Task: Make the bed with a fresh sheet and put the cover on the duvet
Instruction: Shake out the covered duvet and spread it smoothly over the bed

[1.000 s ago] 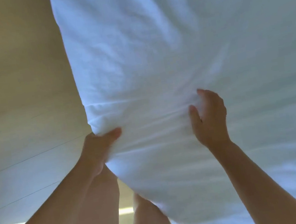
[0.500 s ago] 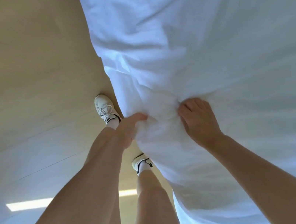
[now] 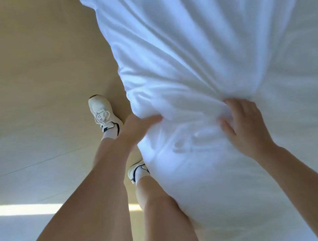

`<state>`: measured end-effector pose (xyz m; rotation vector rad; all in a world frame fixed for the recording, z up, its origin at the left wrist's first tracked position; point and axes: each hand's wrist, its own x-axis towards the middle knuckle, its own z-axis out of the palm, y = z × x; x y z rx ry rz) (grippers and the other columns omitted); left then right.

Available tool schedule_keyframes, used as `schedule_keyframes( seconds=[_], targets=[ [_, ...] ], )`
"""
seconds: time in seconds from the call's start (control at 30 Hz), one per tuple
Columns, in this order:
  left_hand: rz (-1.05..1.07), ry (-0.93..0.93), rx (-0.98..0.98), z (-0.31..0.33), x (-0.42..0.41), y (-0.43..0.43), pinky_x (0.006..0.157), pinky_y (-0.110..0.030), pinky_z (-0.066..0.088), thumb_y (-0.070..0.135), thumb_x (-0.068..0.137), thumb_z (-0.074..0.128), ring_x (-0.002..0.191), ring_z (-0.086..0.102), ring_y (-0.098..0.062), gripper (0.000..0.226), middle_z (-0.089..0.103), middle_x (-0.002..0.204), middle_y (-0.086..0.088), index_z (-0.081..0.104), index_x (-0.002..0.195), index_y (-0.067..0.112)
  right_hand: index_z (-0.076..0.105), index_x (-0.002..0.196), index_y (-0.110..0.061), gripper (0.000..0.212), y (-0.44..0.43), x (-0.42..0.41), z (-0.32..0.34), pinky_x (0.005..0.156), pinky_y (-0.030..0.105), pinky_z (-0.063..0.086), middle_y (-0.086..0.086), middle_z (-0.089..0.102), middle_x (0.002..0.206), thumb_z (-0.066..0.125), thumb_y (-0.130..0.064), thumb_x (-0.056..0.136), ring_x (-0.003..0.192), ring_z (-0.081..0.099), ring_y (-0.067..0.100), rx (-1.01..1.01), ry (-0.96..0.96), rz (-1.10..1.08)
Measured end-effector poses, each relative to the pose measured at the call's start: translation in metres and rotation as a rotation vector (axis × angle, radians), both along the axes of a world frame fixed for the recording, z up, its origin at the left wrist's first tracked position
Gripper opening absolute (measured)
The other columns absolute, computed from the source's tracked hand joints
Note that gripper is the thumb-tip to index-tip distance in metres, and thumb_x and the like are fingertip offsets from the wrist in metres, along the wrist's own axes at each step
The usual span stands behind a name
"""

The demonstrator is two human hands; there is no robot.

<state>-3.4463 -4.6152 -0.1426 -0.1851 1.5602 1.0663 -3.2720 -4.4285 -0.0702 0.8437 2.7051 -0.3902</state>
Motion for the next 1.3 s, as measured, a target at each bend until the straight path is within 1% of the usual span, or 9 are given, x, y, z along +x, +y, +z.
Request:
schedule_keyframes(
  seconds=[0.23, 0.37, 0.43, 0.53, 0.6, 0.7, 0.9, 1.13, 1.3],
  targets=[
    [0.115, -0.215, 0.186, 0.032, -0.009, -0.092, 0.074, -0.037, 0.057, 0.025, 0.061, 0.085, 0.099, 0.067, -0.032, 0.048, 0.069, 0.11, -0.014, 0.072, 0.105, 0.01, 0.06, 0.121, 0.002, 0.057, -0.064, 0.029, -0.01, 0.095, 0.049, 0.043, 0.023, 0.056, 0.125, 0.07, -0.034, 0.077, 0.118, 0.054, 0.039, -0.07, 0.157, 0.256],
    [0.072, 0.023, -0.176, 0.003, -0.017, -0.103, 0.072, -0.033, 0.055, 0.027, 0.047, 0.085, 0.091, 0.069, -0.025, 0.049, 0.07, 0.106, -0.013, 0.072, 0.091, 0.011, 0.067, 0.103, 0.001, 0.048, -0.063, 0.044, -0.024, 0.081, 0.044, 0.053, 0.017, 0.065, 0.105, 0.085, -0.024, 0.065, 0.097, 0.065, 0.036, -0.141, 0.077, 0.362],
    [0.029, 0.248, -0.355, -0.022, 0.005, -0.066, 0.088, -0.039, 0.051, 0.026, 0.061, 0.075, 0.107, 0.061, -0.028, 0.056, 0.063, 0.117, -0.015, 0.061, 0.112, 0.008, 0.07, 0.094, -0.002, 0.044, -0.062, 0.048, -0.033, 0.074, 0.042, 0.053, 0.014, 0.067, 0.092, 0.089, -0.017, 0.057, 0.084, 0.067, 0.035, -0.099, 0.015, 0.373],
    [0.128, 0.101, -0.388, -0.057, 0.047, -0.022, 0.1, -0.04, 0.044, 0.038, 0.081, 0.069, 0.121, 0.052, -0.03, 0.07, 0.051, 0.134, -0.014, 0.043, 0.136, 0.003, 0.068, 0.075, -0.006, 0.022, -0.062, 0.048, -0.046, 0.064, 0.038, 0.05, 0.012, 0.062, 0.073, 0.083, -0.006, 0.061, 0.069, 0.062, 0.033, 0.001, 0.044, 0.374],
    [0.202, -0.051, -0.302, -0.07, 0.072, -0.013, 0.075, -0.025, 0.054, 0.036, 0.087, 0.065, 0.093, 0.062, -0.02, 0.044, 0.063, 0.109, -0.005, 0.058, 0.12, 0.007, 0.064, 0.069, -0.005, 0.015, -0.063, 0.046, -0.05, 0.061, 0.039, 0.049, 0.014, 0.058, 0.068, 0.077, 0.0, 0.064, 0.066, 0.06, 0.035, 0.007, 0.108, 0.355],
    [0.223, -0.063, -0.237, -0.072, 0.093, -0.01, 0.04, -0.014, 0.04, 0.026, 0.088, 0.061, 0.063, 0.054, -0.013, 0.013, 0.059, 0.073, 0.004, 0.062, 0.088, 0.014, 0.066, 0.072, -0.001, 0.003, -0.064, 0.052, -0.046, 0.06, 0.04, 0.049, 0.015, 0.059, 0.07, 0.065, 0.002, 0.073, 0.063, 0.059, 0.035, -0.045, 0.219, 0.318],
    [0.374, -0.194, -0.116, -0.063, 0.094, -0.03, 0.052, -0.021, 0.054, 0.026, 0.076, 0.073, 0.074, 0.069, -0.016, 0.013, 0.073, 0.076, 0.003, 0.07, 0.085, 0.017, 0.064, 0.071, 0.002, 0.006, -0.072, 0.05, -0.035, 0.06, 0.038, 0.046, 0.018, 0.059, 0.07, 0.062, 0.007, 0.074, 0.065, 0.057, 0.036, -0.097, 0.281, 0.222],
    [0.225, -0.384, 0.157, -0.053, 0.079, -0.091, 0.074, -0.031, 0.055, 0.03, 0.05, 0.073, 0.08, 0.07, -0.02, 0.028, 0.074, 0.085, -0.002, 0.078, 0.077, 0.022, 0.06, 0.074, 0.003, 0.014, -0.06, 0.043, -0.032, 0.064, 0.031, 0.031, 0.009, 0.047, 0.073, 0.058, 0.0, 0.088, 0.076, 0.05, 0.031, -0.264, 0.175, 0.167],
    [0.085, -0.379, 0.281, -0.028, 0.077, -0.118, 0.077, -0.032, 0.057, 0.028, 0.048, 0.073, 0.093, 0.069, -0.019, 0.047, 0.073, 0.1, -0.001, 0.075, 0.095, 0.021, 0.063, 0.084, 0.005, 0.011, -0.067, 0.049, -0.024, 0.07, 0.039, 0.04, 0.019, 0.055, 0.083, 0.058, -0.003, 0.089, 0.082, 0.053, 0.034, -0.178, 0.176, 0.187]
  ],
)
